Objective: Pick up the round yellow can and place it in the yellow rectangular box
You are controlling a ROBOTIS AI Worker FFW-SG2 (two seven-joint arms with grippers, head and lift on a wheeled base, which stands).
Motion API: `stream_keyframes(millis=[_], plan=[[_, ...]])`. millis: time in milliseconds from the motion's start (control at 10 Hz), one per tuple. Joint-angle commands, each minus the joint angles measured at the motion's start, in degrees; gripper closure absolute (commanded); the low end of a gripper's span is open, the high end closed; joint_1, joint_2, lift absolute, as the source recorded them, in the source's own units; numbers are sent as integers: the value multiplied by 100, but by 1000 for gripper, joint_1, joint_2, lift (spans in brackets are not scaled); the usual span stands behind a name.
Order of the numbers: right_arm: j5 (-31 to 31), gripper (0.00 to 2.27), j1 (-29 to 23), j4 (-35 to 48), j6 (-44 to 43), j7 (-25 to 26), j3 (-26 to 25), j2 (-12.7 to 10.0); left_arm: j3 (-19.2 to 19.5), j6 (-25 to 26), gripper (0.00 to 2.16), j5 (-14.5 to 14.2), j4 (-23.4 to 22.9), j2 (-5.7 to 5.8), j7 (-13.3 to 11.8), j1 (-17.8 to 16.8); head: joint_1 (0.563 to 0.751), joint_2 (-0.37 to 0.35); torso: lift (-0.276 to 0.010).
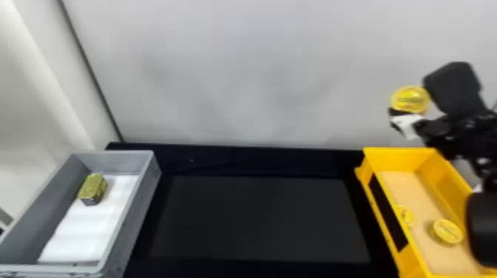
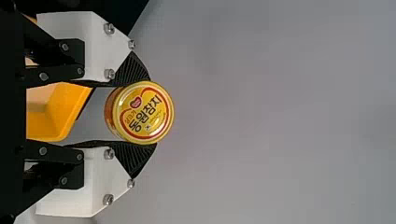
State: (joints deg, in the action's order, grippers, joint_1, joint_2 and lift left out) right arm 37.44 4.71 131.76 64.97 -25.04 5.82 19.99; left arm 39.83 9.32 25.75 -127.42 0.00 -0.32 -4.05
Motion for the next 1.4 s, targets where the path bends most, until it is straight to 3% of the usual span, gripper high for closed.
stream_keyframes(millis=[0, 200, 400, 800, 1300], plan=[[-78, 734, -269, 60, -25, 50, -890, -162, 18, 9, 25, 0, -20, -15, -3, 10, 686, 14, -55], [-1203, 734, -489, -116, -253, 534, -1865, -364, 18, 9, 25, 0, -20, -15, -3, 28, 686, 14, -55], [-2346, 736, -708, -362, -289, 1194, -2331, -329, 62, 9, 25, -9, -64, -15, -3, 45, 686, 14, -55], [-4061, 736, -1148, -1021, -684, 2284, -2929, -320, 97, 18, 25, -9, -99, -15, -3, 71, 686, 14, -55], [-4729, 736, -1324, -2005, -1001, 2899, -3061, -276, 150, 27, 25, -18, -152, -15, -12, 107, 686, 14, -55]])
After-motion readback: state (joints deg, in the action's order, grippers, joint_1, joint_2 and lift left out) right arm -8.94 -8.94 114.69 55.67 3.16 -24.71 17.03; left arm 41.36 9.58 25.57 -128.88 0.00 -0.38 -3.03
